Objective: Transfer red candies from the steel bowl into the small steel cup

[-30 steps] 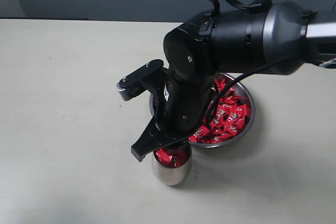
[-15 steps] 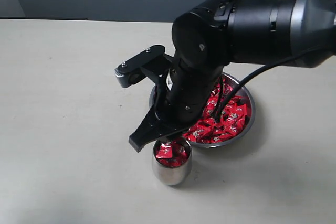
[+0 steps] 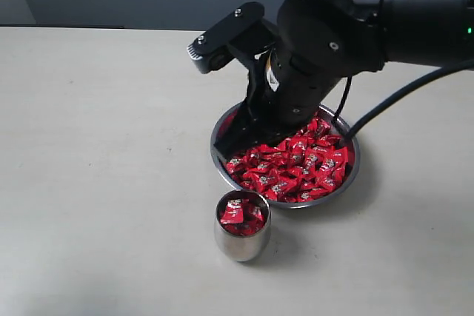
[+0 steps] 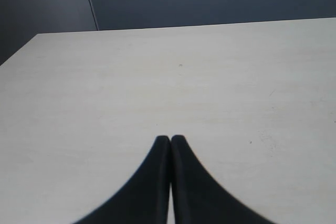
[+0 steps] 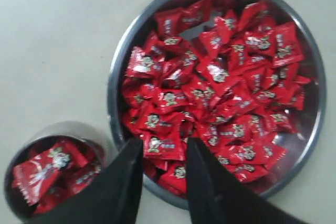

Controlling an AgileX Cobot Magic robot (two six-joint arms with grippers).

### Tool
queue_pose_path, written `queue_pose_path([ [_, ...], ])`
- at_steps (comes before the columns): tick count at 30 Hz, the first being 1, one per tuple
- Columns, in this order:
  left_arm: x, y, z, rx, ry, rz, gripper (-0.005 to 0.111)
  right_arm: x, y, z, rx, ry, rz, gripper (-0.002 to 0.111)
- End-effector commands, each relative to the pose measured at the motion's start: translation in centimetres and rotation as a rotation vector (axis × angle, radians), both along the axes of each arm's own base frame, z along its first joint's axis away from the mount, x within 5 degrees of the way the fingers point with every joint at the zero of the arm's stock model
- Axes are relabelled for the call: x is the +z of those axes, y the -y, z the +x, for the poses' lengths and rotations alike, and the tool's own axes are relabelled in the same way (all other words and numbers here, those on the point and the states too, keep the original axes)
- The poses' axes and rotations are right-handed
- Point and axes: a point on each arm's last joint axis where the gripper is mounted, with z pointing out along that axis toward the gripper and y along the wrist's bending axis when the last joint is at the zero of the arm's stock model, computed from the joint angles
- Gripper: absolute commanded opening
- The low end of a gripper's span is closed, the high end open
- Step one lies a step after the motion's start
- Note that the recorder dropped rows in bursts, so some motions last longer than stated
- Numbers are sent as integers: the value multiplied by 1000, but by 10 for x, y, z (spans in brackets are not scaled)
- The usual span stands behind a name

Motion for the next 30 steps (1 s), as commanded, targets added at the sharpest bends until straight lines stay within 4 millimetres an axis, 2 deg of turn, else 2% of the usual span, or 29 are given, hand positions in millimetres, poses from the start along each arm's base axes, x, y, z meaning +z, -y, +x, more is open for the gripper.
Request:
queue_pose_path([
  [1,-1,0,0,-6,8,2,0,4,19,21,-105,49,-24,29],
  [7,-1,0,0,-6,8,2,0,3,50,54,-298,10,41,29],
  [11,-1,0,0,-6,8,2,0,-2,59,65,-372,-33,83,29],
  [16,-1,0,0,-6,8,2,0,-20,54,72,-368,-61,60,29],
  [20,-1,0,0,-6,8,2,0,-47,42,84,-338,-52,67,29],
  [25,-1,0,0,-6,8,2,0,-70,30,110,-378,-100,9,29],
  [30,-1,0,0,-6,8,2,0,-84,32,110,-406,-166,-87,29],
])
